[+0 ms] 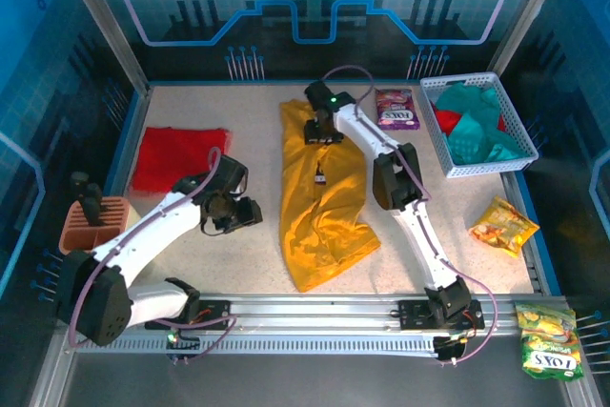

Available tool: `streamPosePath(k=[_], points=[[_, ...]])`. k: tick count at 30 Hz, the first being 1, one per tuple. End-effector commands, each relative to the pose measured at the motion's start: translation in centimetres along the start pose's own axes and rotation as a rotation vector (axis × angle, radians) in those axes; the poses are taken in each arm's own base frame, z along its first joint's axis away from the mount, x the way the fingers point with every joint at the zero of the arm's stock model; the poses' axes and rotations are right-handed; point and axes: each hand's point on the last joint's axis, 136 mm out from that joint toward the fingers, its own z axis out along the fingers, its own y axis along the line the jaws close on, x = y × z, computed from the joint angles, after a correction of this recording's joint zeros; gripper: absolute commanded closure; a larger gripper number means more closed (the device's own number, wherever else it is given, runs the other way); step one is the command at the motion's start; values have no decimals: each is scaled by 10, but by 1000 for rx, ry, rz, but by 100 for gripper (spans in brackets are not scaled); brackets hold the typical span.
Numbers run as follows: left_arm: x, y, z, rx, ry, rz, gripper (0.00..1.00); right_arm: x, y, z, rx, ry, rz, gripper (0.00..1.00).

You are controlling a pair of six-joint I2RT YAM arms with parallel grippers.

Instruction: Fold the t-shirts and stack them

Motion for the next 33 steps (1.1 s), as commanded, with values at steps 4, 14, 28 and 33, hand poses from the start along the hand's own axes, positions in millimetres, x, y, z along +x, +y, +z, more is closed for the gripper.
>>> streamPosePath(k=[4,14,28,33], points=[[5,-19,25,37,57,1,55,-26,-36,29,-70,-19,306,41],[22,-30,51,97,147,29,54,-59,26,-32,-373,-156,49,25],[47,-60,71,185,187,197,33,37,-18,-160,-144,-169,-129,0],[43,-53,71,160,147,210,29,121,-39,-172,-204,-79,-68,0]])
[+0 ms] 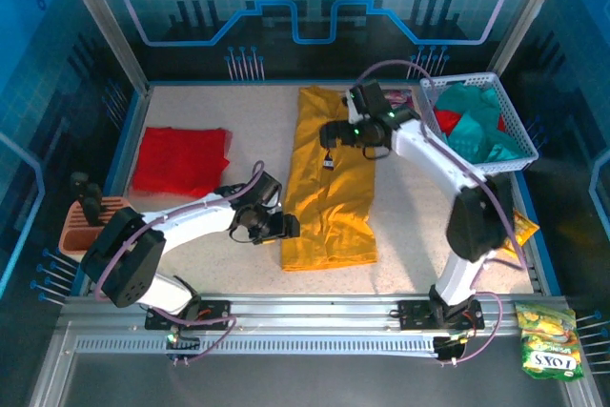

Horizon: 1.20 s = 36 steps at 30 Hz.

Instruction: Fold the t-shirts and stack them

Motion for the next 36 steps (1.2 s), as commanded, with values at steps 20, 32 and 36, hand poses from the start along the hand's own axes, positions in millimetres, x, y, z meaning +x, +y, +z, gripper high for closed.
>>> streamPosePath(k=[20,32,36], points=[[39,14,19,11,104,-114,35,253,-52,-17,17,367,250,34],[83,7,22,-10,182,-128,40,283,-37,-10,-46,410,276,39],[88,3,28,-10,191,-130,41,287,-34,-3,-49,418,282,45]])
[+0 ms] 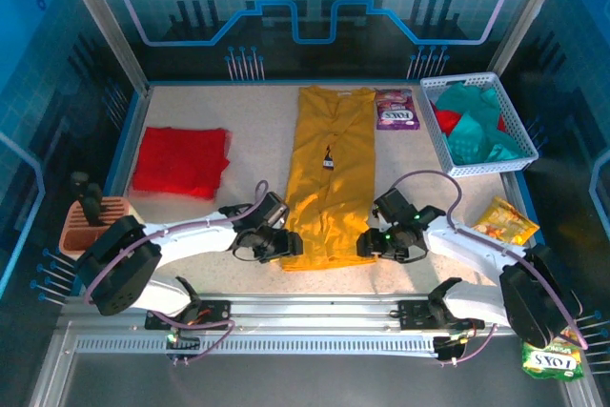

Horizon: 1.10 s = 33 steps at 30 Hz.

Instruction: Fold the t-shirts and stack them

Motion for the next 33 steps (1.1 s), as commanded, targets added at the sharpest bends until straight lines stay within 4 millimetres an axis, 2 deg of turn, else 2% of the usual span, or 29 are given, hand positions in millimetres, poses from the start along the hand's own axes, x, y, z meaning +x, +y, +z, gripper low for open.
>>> streamPosePath(k=[1,6,9,13,21,28,33], points=[[41,13,12,-26,163,-62,42,2,4,9,-25,8,27,47],[44,21,22,-41,171,-72,51,4,4,13,-35,2,42,65],[46,23,23,-47,171,-74,62,8,1,12,-30,4,60,81],[49,20,20,-47,161,-65,74,19,-6,6,-4,10,96,91],[63,20,12,-61,134,-56,100,50,-18,-4,13,41,196,97],[80,8,-1,-38,79,-90,100,76,-33,-16,89,55,234,100],[85,3,-16,-40,63,-76,100,74,-28,-34,44,-15,258,100]])
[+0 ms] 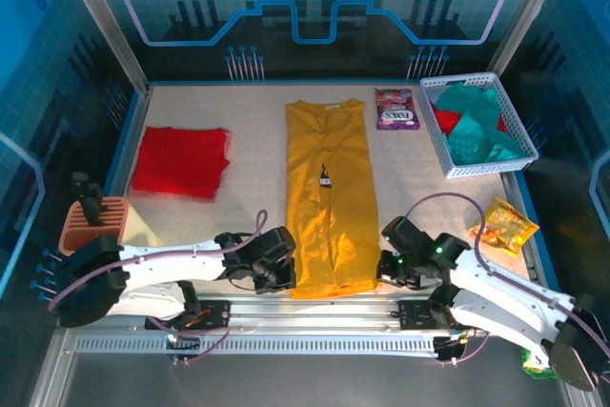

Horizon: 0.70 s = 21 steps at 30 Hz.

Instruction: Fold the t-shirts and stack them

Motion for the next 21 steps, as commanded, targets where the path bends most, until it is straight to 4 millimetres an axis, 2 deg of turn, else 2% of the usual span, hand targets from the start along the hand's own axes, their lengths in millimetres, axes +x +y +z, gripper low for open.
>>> streamPosePath(k=[1,5,8,10,15,21], points=[[1,6,-15,-49,-24,-39,100,1,-13,-13,49,-39,68,100],[-11,-4,-35,-49,-90,-36,100,-12,8,-32,3,-84,38,100],[-26,-24,-43,14,-123,-38,100,-29,29,-45,-19,-102,-3,100],[-39,-35,-51,26,-147,-32,100,-45,40,-55,-14,-124,-26,100],[-73,-47,-71,14,-240,-31,100,-86,65,-70,-57,-169,-46,100],[-120,-62,-94,49,-303,-23,100,-139,84,-84,-124,-231,-28,100]])
